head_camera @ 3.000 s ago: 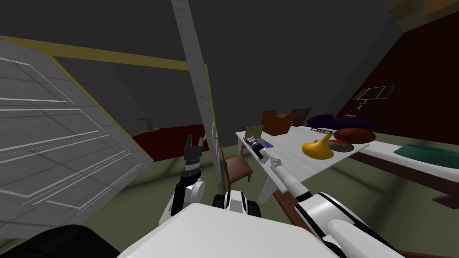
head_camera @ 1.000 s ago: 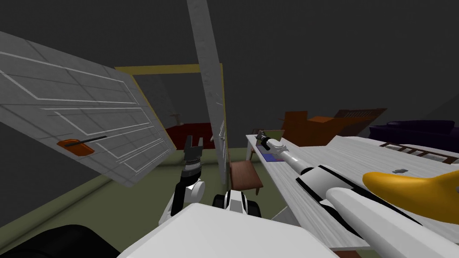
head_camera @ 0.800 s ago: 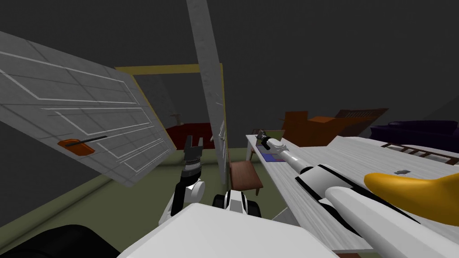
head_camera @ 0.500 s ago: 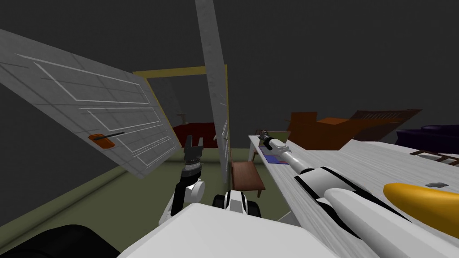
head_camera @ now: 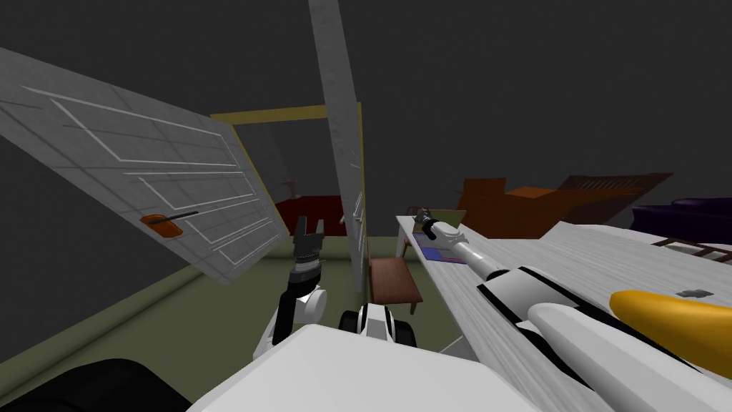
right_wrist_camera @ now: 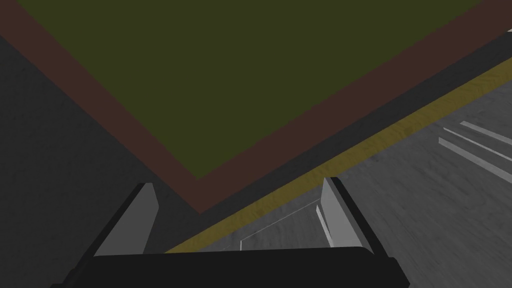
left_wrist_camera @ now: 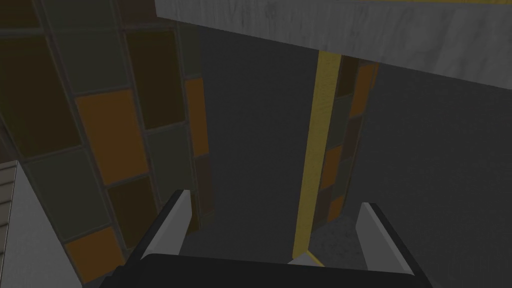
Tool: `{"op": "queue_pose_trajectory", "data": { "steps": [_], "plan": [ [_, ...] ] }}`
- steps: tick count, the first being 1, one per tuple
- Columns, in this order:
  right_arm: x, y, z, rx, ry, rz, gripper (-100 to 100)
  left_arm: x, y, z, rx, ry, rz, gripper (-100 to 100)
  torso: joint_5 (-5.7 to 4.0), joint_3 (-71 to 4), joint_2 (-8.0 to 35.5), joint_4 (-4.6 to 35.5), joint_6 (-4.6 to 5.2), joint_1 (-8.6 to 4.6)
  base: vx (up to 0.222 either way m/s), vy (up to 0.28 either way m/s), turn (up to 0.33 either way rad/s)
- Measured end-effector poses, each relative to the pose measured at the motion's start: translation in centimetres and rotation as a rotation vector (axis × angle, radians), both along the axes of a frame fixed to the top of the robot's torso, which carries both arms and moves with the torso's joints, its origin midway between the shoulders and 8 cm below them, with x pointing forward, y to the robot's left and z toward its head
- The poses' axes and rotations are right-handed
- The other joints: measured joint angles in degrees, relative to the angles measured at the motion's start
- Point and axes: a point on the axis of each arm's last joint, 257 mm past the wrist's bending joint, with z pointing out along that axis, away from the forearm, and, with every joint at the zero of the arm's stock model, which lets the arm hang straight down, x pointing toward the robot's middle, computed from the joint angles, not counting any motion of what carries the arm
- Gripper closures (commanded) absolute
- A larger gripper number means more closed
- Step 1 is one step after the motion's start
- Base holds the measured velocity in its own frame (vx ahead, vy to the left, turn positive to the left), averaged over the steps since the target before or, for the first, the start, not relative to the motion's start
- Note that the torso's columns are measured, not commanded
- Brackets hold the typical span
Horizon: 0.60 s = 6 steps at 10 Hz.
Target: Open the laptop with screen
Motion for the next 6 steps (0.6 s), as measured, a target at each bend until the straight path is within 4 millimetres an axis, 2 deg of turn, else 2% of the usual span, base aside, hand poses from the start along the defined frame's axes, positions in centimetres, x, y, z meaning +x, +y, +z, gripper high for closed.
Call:
{"op": "queue_pose_trajectory", "data": {
  "steps": [1, 2, 3, 4, 5, 6],
  "plan": [
    [-0.4, -1.7, -0.5, -0.001, 0.010, -0.025, -100, 0.0, 0.0, 0.0, 0.000, 0.000, 0.000, 0, -0.01, 0.06, 0.11, 0.02, -0.08, -0.03, -0.043, -0.025, 0.252],
    [-0.7, -2.9, -0.6, -0.003, 0.012, -0.043, -100, 0.0, 0.0, 0.0, 0.000, 0.000, 0.000, 0, -0.04, 0.05, 0.09, -0.01, 0.00, -0.08, -0.028, -0.016, -0.019],
    [-0.9, -3.4, -0.8, -0.003, 0.012, -0.048, -100, 0.0, 0.0, 0.0, 0.000, 0.000, 0.000, 0, -0.04, 0.00, 0.00, -0.01, 0.06, -0.09, -0.047, -0.019, 0.317],
    [-1.4, -5.3, -0.9, -0.005, 0.019, -0.074, -100, 0.0, 0.0, 0.0, 0.000, 0.000, 0.000, 0, -0.04, -0.01, 0.00, -0.04, -0.05, -0.07, -0.043, -0.030, 0.222],
    [-1.6, -6.4, -1.3, -0.015, 0.024, -0.094, -100, 0.0, 0.0, 0.0, 0.000, 0.000, 0.000, 0, -0.09, -0.07, -0.10, -0.15, -0.06, -0.05, -0.022, -0.013, 0.018],
    [-1.7, -6.8, -1.4, -0.011, 0.022, -0.098, -100, 0.0, 0.0, 0.0, 0.000, 0.000, 0.000, 0, -0.07, -0.12, -0.18, -0.13, 0.06, -0.06, -0.049, -0.009, 0.368]
  ]
}}
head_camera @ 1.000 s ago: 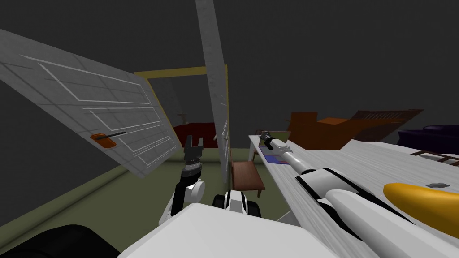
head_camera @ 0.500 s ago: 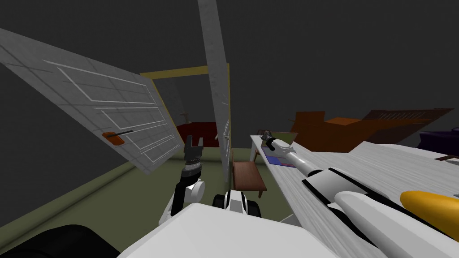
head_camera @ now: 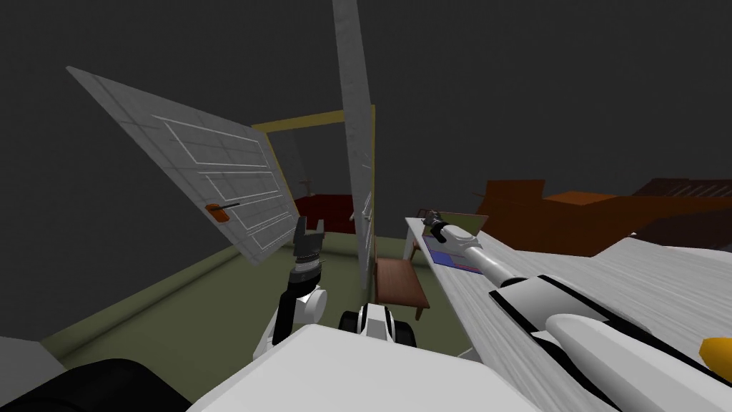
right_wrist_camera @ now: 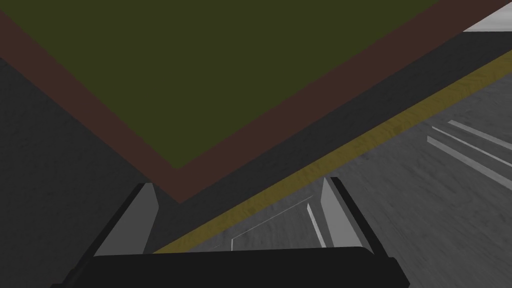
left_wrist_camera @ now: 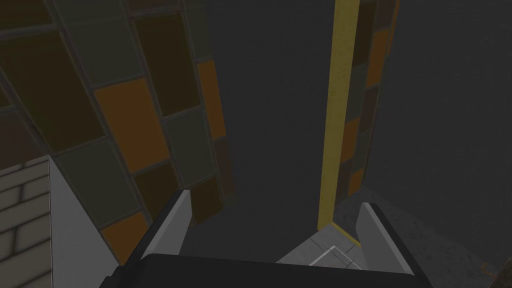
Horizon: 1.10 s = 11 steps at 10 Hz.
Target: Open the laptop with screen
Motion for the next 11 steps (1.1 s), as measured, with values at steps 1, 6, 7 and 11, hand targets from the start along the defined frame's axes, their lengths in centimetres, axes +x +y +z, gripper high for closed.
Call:
{"op": "queue_pose_trajectory", "data": {
  "steps": [1, 6, 7, 11],
  "plan": [
    [-0.7, -2.2, -0.1, 0.005, -0.001, -0.033, -100, 0.0, 0.0, 0.0, 0.000, 0.000, 0.000, 0, -0.03, 0.00, 0.02, -0.03, -0.15, -0.04, -0.050, -0.019, 0.226],
    [-3.8, -10.6, -0.6, -0.001, 0.017, -0.162, -100, 0.0, 0.0, 0.0, 0.000, 0.000, 0.000, 0, -0.16, -0.08, -0.13, -0.21, -0.10, -0.01, -0.046, -0.019, 0.219],
    [-3.9, -10.7, -0.6, -0.006, 0.014, -0.162, -100, 0.0, 0.0, 0.0, 0.000, 0.000, 0.000, 0, -0.11, -0.11, -0.17, -0.15, -0.03, -0.04, -0.001, 0.014, -0.008],
    [-5.7, -15.2, 0.2, 0.003, -0.005, -0.233, -100, 0.0, 0.0, 0.0, 0.000, 0.000, 0.000, 0, -0.03, 0.05, 0.08, 0.06, -0.01, -0.12, -0.042, -0.006, 0.246]
  ]
}}
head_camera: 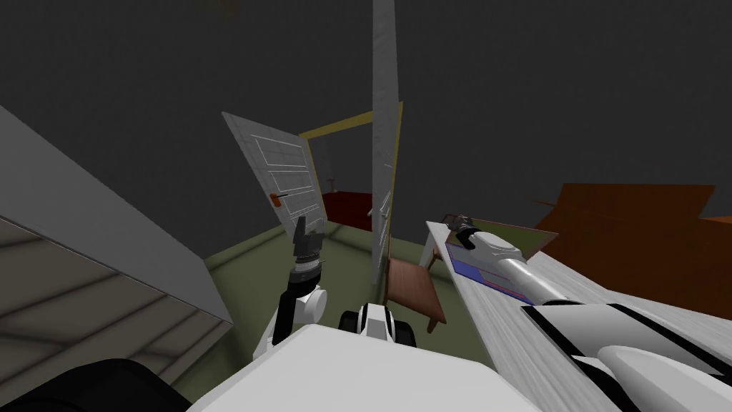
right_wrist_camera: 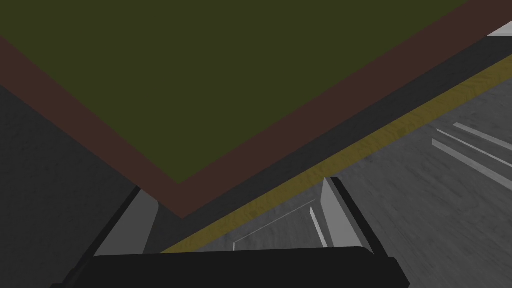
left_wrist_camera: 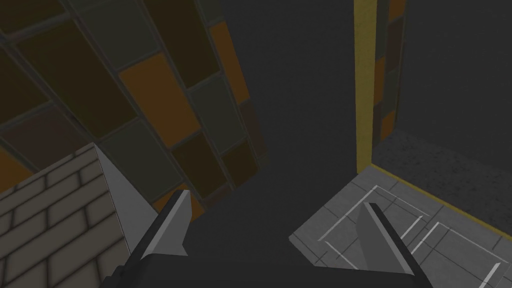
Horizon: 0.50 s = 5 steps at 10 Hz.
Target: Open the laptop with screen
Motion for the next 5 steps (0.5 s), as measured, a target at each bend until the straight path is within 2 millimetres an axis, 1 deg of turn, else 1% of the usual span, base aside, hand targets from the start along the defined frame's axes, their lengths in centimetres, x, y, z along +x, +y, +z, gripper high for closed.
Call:
{"op": "queue_pose_trajectory", "data": {
  "steps": [1, 2, 3, 4, 5],
  "plan": [
    [-1.3, -2.0, 0.3, 0.002, 0.002, -0.033, -100, 0.0, 0.0, 0.0, 0.000, 0.000, 0.000, 0, 0.03, 0.05, 0.09, 0.02, -0.15, 0.12, -0.053, -0.012, 0.200],
    [-1.8, -2.8, 0.1, -0.004, 0.005, -0.053, -100, 0.0, 0.0, 0.0, 0.000, 0.000, 0.000, 0, 0.03, 0.03, 0.03, -0.01, -0.08, 0.14, -0.017, -0.007, -0.014],
    [-1.8, -3.0, 0.0, -0.006, 0.006, -0.056, -100, 0.0, 0.0, 0.0, 0.000, 0.000, 0.000, 0, 0.04, -0.02, -0.04, 0.00, 0.01, 0.11, 0.002, 0.000, -0.027],
    [-1.8, -3.2, 0.1, -0.001, 0.001, -0.059, -100, 0.0, 0.0, 0.0, 0.000, 0.000, 0.000, 0, 0.06, -0.03, -0.04, 0.02, -0.01, 0.12, -0.033, -0.002, 0.357],
    [-2.9, -4.9, 0.3, -0.002, -0.002, -0.089, -100, 0.0, 0.0, 0.0, 0.000, 0.000, 0.000, 0, 0.05, 0.04, 0.08, 0.03, -0.14, 0.13, -0.045, -0.010, 0.267]
  ]
}}
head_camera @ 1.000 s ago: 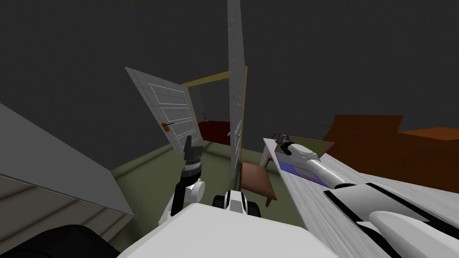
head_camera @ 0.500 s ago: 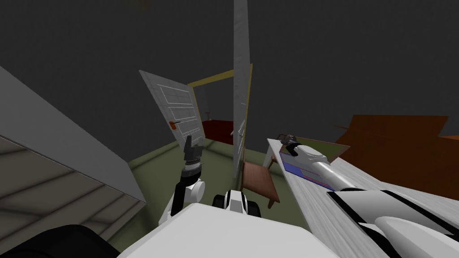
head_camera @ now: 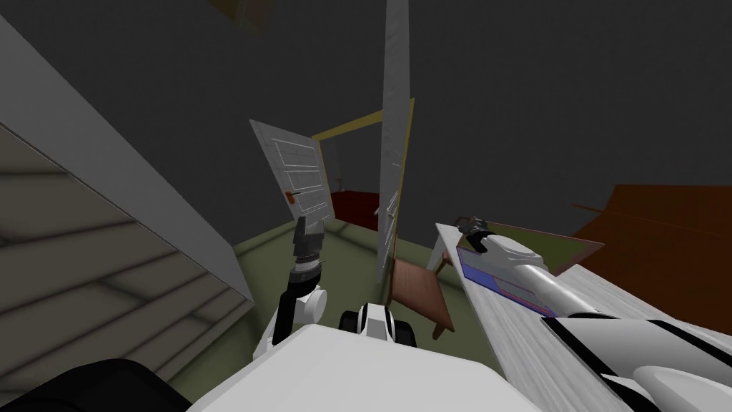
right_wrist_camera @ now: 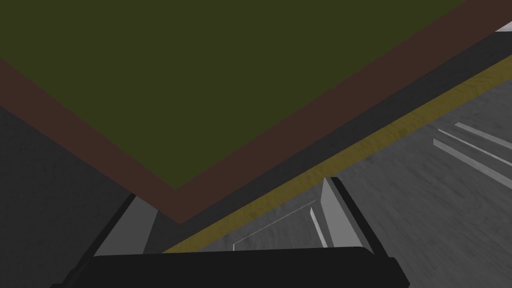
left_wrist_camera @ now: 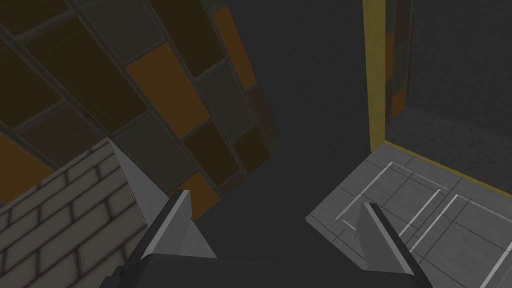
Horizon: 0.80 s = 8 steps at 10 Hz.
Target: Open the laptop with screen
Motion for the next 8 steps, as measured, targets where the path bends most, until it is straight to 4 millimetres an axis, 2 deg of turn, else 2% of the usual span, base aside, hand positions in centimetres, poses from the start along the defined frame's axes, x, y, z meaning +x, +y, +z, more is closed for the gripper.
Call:
{"op": "queue_pose_trajectory", "data": {
  "steps": [2, 3, 4, 5, 6, 7, 8],
  "plan": [
    [-0.9, -1.6, 0.5, -0.003, -0.004, -0.028, -100, 0.0, 0.0, 0.0, 0.000, 0.000, 0.000, 0, 0.02, 0.04, 0.03, 0.05, 0.18, -0.03, -0.013, -0.002, -0.026],
    [-0.9, -1.8, 0.5, -0.003, -0.003, -0.029, -100, 0.0, 0.0, 0.0, 0.000, 0.000, 0.000, 0, 0.03, 0.00, -0.02, 0.03, 0.12, 0.01, -0.035, 0.003, 0.298],
    [-1.7, -3.6, 0.8, -0.005, -0.005, -0.059, -100, 0.0, 0.0, 0.0, 0.000, 0.000, 0.000, 0, 0.05, 0.03, 0.05, 0.05, 0.02, 0.06, -0.046, -0.001, 0.296],
    [-2.5, -4.6, 0.9, -0.009, -0.005, -0.073, -100, 0.0, 0.0, 0.0, 0.000, 0.000, 0.000, 0, 0.05, 0.07, 0.09, 0.06, 0.11, 0.04, -0.017, -0.001, 0.043],
    [-2.5, -4.7, 1.0, -0.009, -0.005, -0.075, 100, 0.0, 0.0, 0.0, 0.000, 0.000, 0.000, 0, 0.04, 0.03, 0.02, 0.05, 0.17, 0.00, 0.037, -0.002, -0.319],
    [-1.7, -3.2, 1.0, -0.009, -0.010, -0.048, 100, 0.0, 0.0, 0.0, 0.000, 0.000, 0.000, 0, -0.13, -0.04, -0.10, -0.12, 0.30, -0.07, 0.064, -0.003, -0.277],
    [-0.9, -2.4, 1.7, -0.009, -0.022, -0.033, 100, 0.0, 0.0, 0.0, 0.000, 0.000, 0.000, 0, -0.49, -0.13, -0.25, -0.42, 0.35, -0.38, 0.029, 0.011, -0.048]
  ]
}}
